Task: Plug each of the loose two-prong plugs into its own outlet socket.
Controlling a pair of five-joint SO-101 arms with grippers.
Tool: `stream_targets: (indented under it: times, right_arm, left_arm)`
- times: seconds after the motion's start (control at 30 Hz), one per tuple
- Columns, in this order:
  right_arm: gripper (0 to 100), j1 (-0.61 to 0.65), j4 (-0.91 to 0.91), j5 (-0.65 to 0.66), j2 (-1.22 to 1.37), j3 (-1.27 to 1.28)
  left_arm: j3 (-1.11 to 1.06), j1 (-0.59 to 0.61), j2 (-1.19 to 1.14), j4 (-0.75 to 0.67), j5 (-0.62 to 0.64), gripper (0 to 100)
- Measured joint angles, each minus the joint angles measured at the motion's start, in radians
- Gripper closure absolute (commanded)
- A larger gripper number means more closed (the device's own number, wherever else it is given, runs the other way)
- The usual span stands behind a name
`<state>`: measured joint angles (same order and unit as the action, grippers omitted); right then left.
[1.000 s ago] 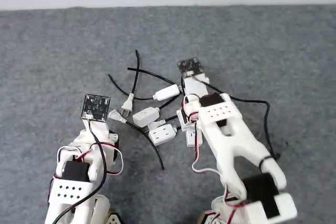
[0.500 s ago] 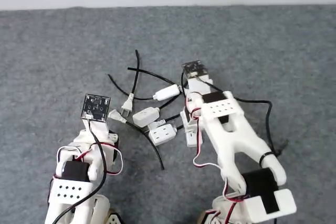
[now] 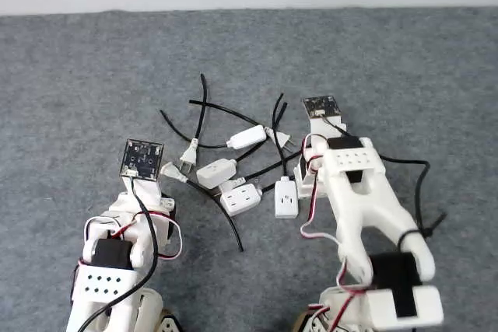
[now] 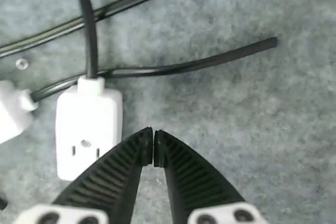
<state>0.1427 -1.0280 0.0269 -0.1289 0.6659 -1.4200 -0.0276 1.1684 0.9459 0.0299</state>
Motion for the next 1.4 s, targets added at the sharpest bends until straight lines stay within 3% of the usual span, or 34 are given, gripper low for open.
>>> stream_targets:
  times: [0.13,0.33,0.83,1.4]
  right_arm:
    - [99.0,0.000,-0.020,-0.011,-0.175,0.043]
    - [98.9,0.130,0.017,-0.015,-0.364,0.189]
    - [99.0,0.198,0.094,-0.015,-0.227,0.210]
    - [99.0,0.112,0.120,0.012,-0.229,0.262]
  left_arm:
    - [0.000,0.000,0.000,0.000,0.000,98]
    - [0.000,-0.002,0.000,0.000,0.000,98]
    - [0.000,0.000,0.000,0.000,-0.002,98]
    - [-0.012,0.000,0.000,0.000,-0.002,98]
